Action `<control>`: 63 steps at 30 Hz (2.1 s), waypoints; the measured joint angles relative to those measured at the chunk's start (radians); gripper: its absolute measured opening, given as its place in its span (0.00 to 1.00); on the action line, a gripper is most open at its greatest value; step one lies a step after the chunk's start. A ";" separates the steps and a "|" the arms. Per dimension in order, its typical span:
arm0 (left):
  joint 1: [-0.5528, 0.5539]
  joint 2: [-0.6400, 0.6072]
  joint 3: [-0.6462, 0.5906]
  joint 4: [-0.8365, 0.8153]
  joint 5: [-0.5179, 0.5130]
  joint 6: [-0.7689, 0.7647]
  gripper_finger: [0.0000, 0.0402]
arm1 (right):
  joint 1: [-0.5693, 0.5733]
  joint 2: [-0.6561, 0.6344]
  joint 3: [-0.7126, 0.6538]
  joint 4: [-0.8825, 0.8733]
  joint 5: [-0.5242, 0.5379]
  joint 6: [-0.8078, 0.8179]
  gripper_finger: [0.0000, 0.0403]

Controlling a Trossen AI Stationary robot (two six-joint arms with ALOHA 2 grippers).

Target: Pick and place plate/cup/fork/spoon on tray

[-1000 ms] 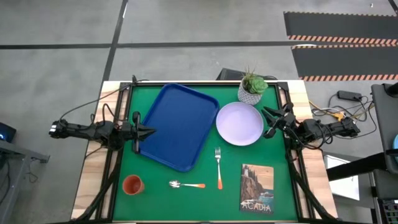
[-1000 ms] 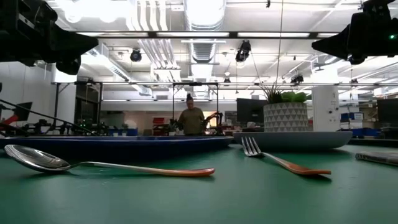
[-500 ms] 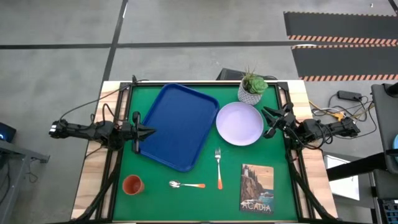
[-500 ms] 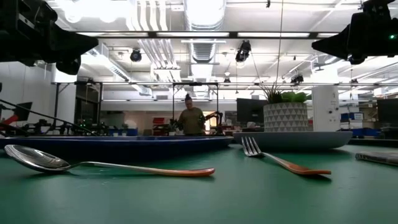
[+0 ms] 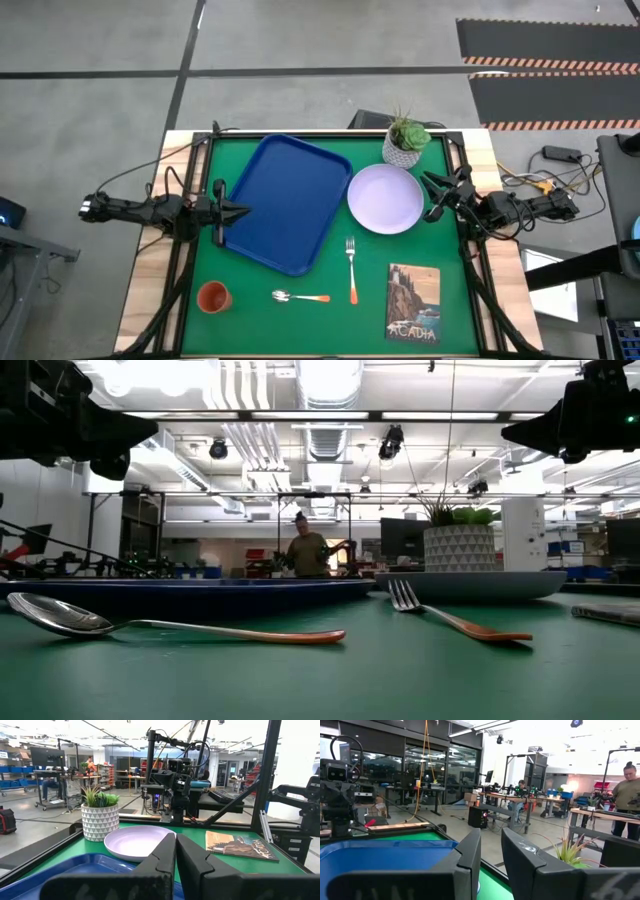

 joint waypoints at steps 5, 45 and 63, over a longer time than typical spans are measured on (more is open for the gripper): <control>0.000 0.000 0.000 0.000 0.000 0.000 0.00 | 0.000 0.000 0.000 0.000 0.000 0.000 0.17; -0.001 0.315 0.032 0.781 -0.028 -0.011 0.00 | 0.002 0.281 0.000 0.456 -0.417 0.538 0.17; -0.001 0.498 0.111 0.813 -0.089 0.054 0.00 | -0.001 0.860 0.307 0.338 -0.288 0.598 0.17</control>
